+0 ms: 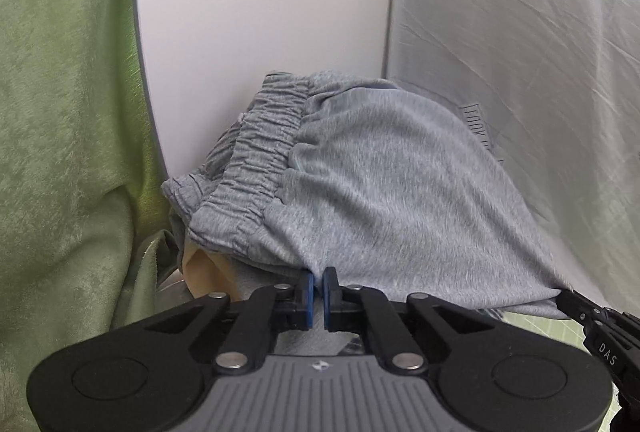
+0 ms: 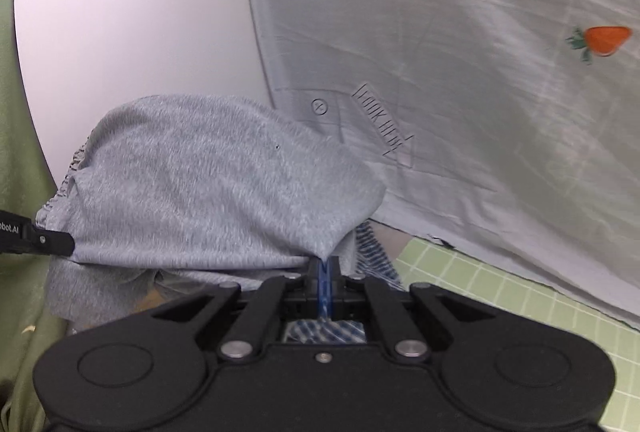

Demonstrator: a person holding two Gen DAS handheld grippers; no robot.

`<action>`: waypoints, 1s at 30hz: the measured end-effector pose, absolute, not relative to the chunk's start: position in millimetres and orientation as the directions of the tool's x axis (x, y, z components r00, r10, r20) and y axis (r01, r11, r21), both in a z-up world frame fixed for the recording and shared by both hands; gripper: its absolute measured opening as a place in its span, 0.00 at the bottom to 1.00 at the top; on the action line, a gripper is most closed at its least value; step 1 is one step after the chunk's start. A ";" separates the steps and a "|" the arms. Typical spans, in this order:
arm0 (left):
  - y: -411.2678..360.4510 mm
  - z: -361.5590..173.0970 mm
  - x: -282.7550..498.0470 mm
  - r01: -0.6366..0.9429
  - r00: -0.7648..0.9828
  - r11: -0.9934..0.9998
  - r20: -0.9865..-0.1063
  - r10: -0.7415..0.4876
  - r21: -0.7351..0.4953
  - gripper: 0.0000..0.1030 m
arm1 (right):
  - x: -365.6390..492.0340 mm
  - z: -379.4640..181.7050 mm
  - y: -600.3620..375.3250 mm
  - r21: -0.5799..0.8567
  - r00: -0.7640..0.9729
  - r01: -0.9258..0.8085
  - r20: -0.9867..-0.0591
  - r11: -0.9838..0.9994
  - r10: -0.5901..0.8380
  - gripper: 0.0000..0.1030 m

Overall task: Fold clothes
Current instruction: 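Lift the grey sweatpants off the pile and lay them on the mat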

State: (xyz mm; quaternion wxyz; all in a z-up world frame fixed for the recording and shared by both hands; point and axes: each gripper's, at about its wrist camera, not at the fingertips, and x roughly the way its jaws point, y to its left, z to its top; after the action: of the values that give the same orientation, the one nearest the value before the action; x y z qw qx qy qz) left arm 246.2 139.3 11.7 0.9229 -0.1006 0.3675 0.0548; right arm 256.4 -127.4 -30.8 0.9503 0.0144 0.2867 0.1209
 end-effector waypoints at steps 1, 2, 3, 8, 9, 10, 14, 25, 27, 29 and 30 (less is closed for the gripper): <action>129.8 15.6 236.3 -0.146 0.733 0.977 -0.681 0.001 -0.156 0.01 | 242.8 -26.6 -137.4 0.089 0.818 -0.202 -0.532 0.975 0.218 0.01; 120.3 19.4 226.4 -0.117 0.740 0.979 -0.672 -0.026 -0.167 0.01 | 226.8 -22.2 -148.2 0.087 0.829 -0.177 -0.524 0.980 0.196 0.01; 110.8 23.3 216.6 -0.088 0.747 0.980 -0.663 -0.052 -0.177 0.01 | 211.0 -18.1 -159.3 0.084 0.839 -0.153 -0.516 0.985 0.174 0.01; 44.2 26.6 162.8 0.089 0.716 0.973 -0.666 -0.210 -0.211 0.02 | 126.0 -8.2 -221.3 0.024 0.873 -0.009 -0.487 1.000 0.019 0.01; 30.1 22.5 151.9 0.119 0.696 0.967 -0.676 -0.243 -0.225 0.02 | 108.9 -8.6 -234.6 0.015 0.873 0.030 -0.488 0.999 -0.019 0.01; 16.6 16.0 141.0 0.143 0.671 0.960 -0.689 -0.272 -0.240 0.02 | 91.8 -9.6 -248.7 0.009 0.869 0.070 -0.492 0.998 -0.056 0.01; -34.3 -16.6 91.5 0.196 0.573 0.945 -0.752 -0.327 -0.261 0.04 | 27.5 -26.1 -315.1 0.018 0.808 0.250 -0.555 0.968 -0.198 0.01; -87.4 -55.2 1.9 0.098 0.465 0.956 -0.837 -0.289 -0.276 0.27 | -138.8 -80.8 -453.7 0.033 0.576 0.498 -0.759 0.867 -0.303 0.03; -90.0 -56.9 0.9 0.061 0.462 0.963 -0.848 -0.260 -0.262 0.41 | -148.4 -83.1 -463.3 0.031 0.568 0.497 -0.768 0.867 -0.298 0.05; -91.9 -58.2 2.2 0.024 0.460 0.969 -0.858 -0.227 -0.244 0.65 | -150.2 -79.8 -472.3 0.028 0.575 0.491 -0.761 0.871 -0.300 0.19; -92.9 -58.9 2.8 0.006 0.459 0.972 -0.863 -0.211 -0.235 0.71 | -149.3 -77.9 -476.4 0.028 0.581 0.488 -0.757 0.873 -0.301 0.34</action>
State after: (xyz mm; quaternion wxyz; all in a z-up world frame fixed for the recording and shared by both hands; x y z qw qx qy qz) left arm 2.8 -92.9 -58.9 0.8482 -0.0995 0.5163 -0.0640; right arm -149.3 -476.4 -77.9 0.8813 0.1171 0.3995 -0.2236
